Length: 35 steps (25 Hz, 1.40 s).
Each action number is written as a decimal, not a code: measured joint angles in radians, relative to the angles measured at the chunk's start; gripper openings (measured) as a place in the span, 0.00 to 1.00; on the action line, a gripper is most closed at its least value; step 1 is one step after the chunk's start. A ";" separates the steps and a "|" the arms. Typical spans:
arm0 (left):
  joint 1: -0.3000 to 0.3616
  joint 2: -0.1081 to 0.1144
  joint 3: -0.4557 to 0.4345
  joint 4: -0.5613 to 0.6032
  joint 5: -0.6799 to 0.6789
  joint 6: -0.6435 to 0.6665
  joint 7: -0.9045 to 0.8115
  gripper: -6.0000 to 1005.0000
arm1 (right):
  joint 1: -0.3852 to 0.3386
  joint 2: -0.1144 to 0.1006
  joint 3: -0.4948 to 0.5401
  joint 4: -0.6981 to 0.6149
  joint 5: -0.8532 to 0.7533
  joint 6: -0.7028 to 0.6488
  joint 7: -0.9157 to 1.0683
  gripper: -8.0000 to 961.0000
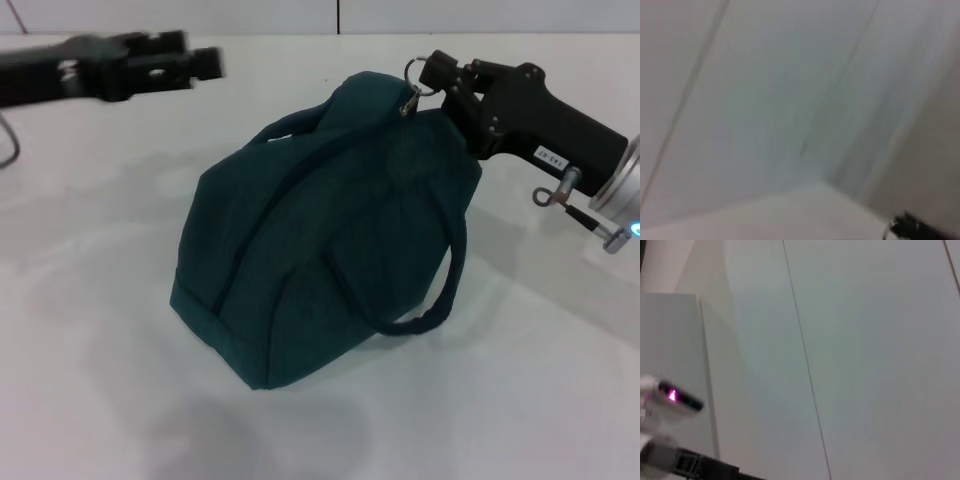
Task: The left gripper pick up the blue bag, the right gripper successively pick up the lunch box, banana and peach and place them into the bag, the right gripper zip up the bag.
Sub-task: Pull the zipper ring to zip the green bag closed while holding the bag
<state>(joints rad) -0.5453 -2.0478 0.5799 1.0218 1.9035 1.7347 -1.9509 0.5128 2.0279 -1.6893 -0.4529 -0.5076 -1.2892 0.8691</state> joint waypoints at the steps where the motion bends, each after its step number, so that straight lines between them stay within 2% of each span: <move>1: -0.017 0.002 0.055 0.083 0.027 0.005 -0.075 0.89 | 0.002 0.000 -0.001 0.000 0.000 0.006 0.000 0.03; 5: -0.035 0.001 0.315 0.420 0.089 0.007 -0.355 0.89 | 0.006 0.000 -0.002 0.000 0.000 0.018 0.000 0.03; 8: -0.045 -0.011 0.427 0.593 0.129 0.006 -0.525 0.89 | 0.007 0.000 -0.001 0.001 0.000 0.024 0.001 0.03; 10: -0.061 -0.018 0.498 0.657 0.177 0.005 -0.619 0.89 | 0.008 0.000 -0.001 0.002 0.000 0.025 0.001 0.03; 14: -0.090 -0.039 0.603 0.670 0.321 -0.004 -0.719 0.89 | 0.013 0.000 -0.001 0.002 0.000 0.025 0.001 0.04; 20: -0.083 -0.041 0.713 0.658 0.419 -0.067 -0.758 0.88 | 0.015 0.000 -0.002 0.002 0.000 0.025 0.001 0.04; 30: -0.084 -0.038 0.781 0.644 0.437 -0.066 -0.752 0.88 | 0.024 0.000 -0.003 0.011 0.000 0.025 0.001 0.05; 35: -0.015 -0.042 0.805 0.676 0.381 -0.116 -0.580 0.76 | 0.025 0.000 -0.003 0.012 0.000 0.025 0.001 0.05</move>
<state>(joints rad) -0.5604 -2.0897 1.3844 1.6976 2.2845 1.6189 -2.5309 0.5374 2.0279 -1.6920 -0.4410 -0.5078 -1.2640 0.8698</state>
